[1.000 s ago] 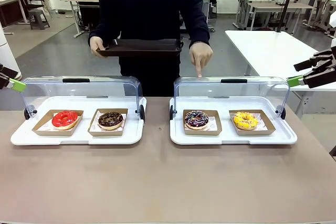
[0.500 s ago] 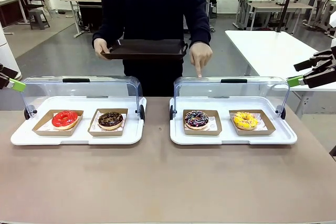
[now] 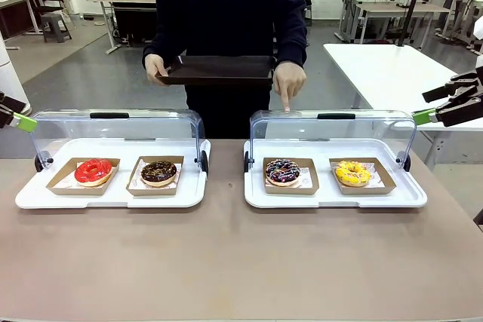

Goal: Provide the desired donut to the person.
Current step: Pick up and lift the Paper togo box containing the Donut pointed at by the person.

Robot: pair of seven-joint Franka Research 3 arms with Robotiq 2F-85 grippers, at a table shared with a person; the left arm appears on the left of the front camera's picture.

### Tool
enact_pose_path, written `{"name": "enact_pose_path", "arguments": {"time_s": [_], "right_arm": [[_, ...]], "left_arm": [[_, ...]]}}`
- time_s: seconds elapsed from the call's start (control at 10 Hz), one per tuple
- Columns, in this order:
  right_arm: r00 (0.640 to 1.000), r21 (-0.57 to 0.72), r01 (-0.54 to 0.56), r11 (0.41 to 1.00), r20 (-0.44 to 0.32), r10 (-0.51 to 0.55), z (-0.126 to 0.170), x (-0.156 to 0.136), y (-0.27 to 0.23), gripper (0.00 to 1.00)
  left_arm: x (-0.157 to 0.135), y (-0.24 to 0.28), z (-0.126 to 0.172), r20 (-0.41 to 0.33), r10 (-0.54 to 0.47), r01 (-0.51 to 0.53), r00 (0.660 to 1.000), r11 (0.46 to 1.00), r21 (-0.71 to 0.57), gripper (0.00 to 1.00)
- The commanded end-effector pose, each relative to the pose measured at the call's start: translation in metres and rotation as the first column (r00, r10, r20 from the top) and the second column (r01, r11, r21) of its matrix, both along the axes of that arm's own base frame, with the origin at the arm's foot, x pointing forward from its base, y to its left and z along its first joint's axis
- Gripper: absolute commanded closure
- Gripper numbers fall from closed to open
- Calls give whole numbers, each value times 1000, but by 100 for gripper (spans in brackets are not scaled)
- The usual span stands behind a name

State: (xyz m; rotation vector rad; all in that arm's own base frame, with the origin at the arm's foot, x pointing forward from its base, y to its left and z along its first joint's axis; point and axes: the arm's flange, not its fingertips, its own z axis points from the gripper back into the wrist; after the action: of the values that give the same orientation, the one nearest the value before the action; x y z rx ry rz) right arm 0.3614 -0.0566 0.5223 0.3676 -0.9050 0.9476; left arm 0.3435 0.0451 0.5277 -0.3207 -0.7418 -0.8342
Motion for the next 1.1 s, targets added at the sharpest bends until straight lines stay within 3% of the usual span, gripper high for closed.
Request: {"name": "enact_pose_path", "arguments": {"time_s": [0.0, 0.1, 0.2, 0.4, 0.7, 0.9, 1.0], "right_arm": [[1000, 0, 0, 1000, 0, 0, 0, 0, 0, 0], [994, -48, -92, 995, 53, 94, 7, 1, 35, 0], [983, -158, -177, 971, 19, 182, 10, 2, 82, 0], [979, -289, -195, 937, -8, 202, -1, 13, 160, 0], [964, -459, -265, 848, -98, 248, -53, 24, 228, 0], [964, -547, -248, 799, -62, 257, -93, 44, 243, 0], [947, -559, -302, 772, -78, 313, -114, 51, 246, 0]], "left_arm": [[0, 0, 1, 1, 0, 0, 1000, 1000, -7, 0], [0, 0, 1, 1, 0, 0, 1000, 1000, -7, 0], [0, 0, 1, 1, 0, 0, 1000, 1000, -7, 0], [0, 0, 1, 1, 0, 0, 1000, 1000, -7, 0], [0, 0, 1, 1, 0, 0, 1000, 1000, -7, 0], [0, 0, 1, 1, 0, 0, 1000, 1000, -7, 0], [0, 0, 1, 1, 0, 0, 1000, 1000, -7, 0]]}}
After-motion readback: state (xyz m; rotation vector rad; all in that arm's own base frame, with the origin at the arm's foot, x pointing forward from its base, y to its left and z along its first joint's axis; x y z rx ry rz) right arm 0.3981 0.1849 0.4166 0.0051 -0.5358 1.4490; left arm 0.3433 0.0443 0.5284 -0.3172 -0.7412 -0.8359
